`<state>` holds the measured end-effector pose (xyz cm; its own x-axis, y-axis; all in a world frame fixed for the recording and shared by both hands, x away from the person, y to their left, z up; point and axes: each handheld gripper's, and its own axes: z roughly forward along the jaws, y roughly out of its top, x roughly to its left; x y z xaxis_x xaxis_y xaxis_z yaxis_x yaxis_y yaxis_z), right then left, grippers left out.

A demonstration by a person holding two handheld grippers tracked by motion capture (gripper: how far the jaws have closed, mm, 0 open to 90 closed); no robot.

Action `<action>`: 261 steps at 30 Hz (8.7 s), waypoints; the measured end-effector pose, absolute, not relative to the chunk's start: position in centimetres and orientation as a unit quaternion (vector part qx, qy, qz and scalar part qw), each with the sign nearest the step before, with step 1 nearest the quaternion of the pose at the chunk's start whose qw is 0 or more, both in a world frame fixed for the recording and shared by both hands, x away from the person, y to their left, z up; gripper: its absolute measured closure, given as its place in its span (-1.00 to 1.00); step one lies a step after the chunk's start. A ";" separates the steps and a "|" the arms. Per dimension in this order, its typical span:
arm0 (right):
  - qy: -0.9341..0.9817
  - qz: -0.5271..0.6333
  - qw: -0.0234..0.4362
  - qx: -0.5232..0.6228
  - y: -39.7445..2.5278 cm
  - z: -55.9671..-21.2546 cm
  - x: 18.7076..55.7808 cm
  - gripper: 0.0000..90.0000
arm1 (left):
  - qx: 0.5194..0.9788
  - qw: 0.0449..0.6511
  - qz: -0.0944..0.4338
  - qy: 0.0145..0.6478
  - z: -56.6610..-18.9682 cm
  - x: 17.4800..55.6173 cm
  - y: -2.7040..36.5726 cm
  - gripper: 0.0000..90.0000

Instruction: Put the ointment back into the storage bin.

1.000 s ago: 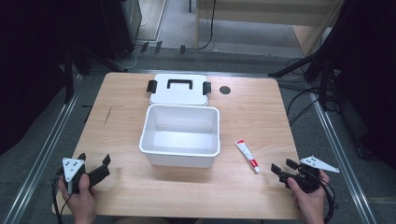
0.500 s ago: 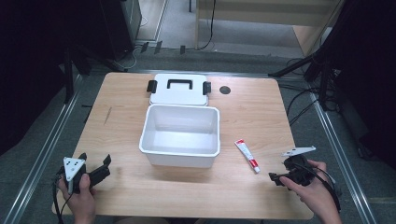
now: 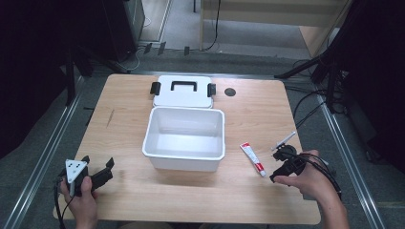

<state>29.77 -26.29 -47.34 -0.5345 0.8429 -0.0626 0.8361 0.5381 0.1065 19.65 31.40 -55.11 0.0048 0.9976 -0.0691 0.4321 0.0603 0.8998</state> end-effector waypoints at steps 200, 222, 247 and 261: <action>0.944 0.033 0.052 0.326 -2.2 -46.3 38.7 0.62 | 0.596 0.399 0.320 0.619 -55.2 20.3 31.8 -0.68; 0.941 0.116 0.067 0.312 -4.0 -40.5 36.3 -1.00 | 0.597 0.398 0.322 0.617 -55.2 20.3 31.7 -0.68; 0.907 0.157 0.100 0.377 -13.9 -38.3 34.0 -1.00 | 0.598 0.398 0.323 0.616 -55.1 20.3 31.7 -0.68; 0.874 0.188 0.104 0.435 -21.0 -42.9 32.3 -1.00 | 0.600 0.396 0.325 0.614 -55.1 20.2 31.6 -0.68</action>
